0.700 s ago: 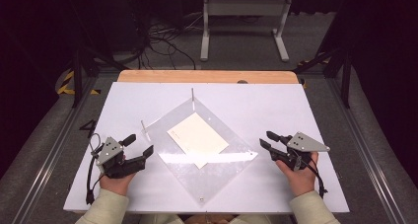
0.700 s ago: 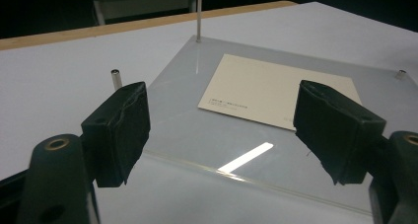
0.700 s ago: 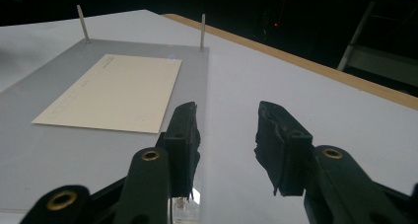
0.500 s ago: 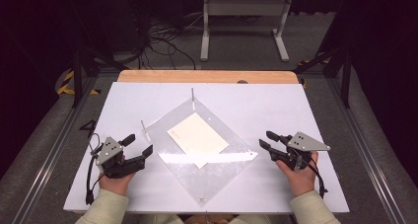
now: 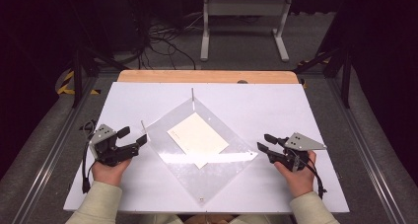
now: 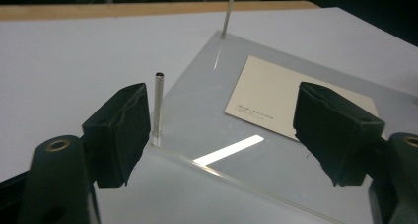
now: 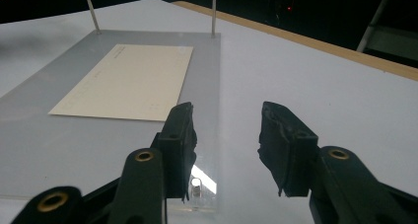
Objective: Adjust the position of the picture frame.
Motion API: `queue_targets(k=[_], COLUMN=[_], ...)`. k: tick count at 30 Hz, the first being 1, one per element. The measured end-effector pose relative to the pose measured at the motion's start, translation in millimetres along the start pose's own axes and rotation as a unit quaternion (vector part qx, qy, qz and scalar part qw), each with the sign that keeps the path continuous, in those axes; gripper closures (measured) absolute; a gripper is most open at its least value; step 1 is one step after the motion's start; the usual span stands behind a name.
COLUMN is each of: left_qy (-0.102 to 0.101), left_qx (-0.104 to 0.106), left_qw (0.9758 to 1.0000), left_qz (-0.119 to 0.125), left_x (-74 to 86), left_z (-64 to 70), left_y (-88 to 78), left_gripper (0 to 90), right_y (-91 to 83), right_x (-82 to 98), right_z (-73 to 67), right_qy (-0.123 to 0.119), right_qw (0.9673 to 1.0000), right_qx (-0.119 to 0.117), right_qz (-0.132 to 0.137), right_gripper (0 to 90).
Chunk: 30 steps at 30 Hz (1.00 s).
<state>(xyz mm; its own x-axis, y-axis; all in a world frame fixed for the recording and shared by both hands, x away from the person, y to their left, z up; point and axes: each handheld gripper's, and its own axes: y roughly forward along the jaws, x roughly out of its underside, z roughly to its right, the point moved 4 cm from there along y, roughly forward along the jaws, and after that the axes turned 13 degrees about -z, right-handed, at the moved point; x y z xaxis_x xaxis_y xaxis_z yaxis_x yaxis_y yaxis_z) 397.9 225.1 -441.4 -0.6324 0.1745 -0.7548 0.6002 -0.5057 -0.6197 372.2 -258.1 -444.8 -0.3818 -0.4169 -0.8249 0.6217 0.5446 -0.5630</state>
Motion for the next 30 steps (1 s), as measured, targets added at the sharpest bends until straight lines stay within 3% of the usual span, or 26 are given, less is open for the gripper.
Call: queue_targets(k=[3, 7, 15, 19, 26, 29, 30], left_qy=[-0.005, -0.009, -0.018, -0.018, -0.030, -0.024, -0.017], left_qx=[-0.020, -0.026, -0.040, -0.047, -0.045, -0.047, -0.057], left_qw=[0.9995, 0.9986, 0.9970, 0.9955, 0.9936, 0.9930, 0.9924], left_qz=[-0.022, -0.044, -0.064, -0.080, -0.100, -0.106, -0.107], left_x=[-4.3, -11.4, -19.3, -21.1, -20.7, -23.5, -24.8], left_z=[-5.2, -8.7, -13.9, -16.7, -22.0, -21.0, -20.8], left_y=[8.3, 16.2, 30.3, 39.8, 53.5, 56.8, 57.8], left_gripper=[22.2, 27.7, 36.9, 48.6, 57.3, 64.2, 66.8], right_y=[-1.8, -4.2, -5.8, -7.3, -8.2, -9.3, -9.9], right_x=[1.4, 3.5, 6.0, 7.7, 9.4, 10.5, 11.1], right_z=[0.5, 1.8, 2.1, 2.9, 2.6, 2.4, 2.6], right_qy=[0.003, 0.008, 0.012, 0.014, 0.015, 0.017, 0.017], right_qw=[1.0000, 1.0000, 0.9999, 0.9998, 0.9998, 0.9997, 0.9997], right_qx=[0.001, 0.005, 0.006, 0.007, 0.010, 0.009, 0.011], right_qz=[-0.001, -0.003, -0.006, -0.008, -0.012, -0.012, -0.013], right_gripper=[56.1, 56.1, 56.1, 55.9, 55.7, 55.5, 55.4])
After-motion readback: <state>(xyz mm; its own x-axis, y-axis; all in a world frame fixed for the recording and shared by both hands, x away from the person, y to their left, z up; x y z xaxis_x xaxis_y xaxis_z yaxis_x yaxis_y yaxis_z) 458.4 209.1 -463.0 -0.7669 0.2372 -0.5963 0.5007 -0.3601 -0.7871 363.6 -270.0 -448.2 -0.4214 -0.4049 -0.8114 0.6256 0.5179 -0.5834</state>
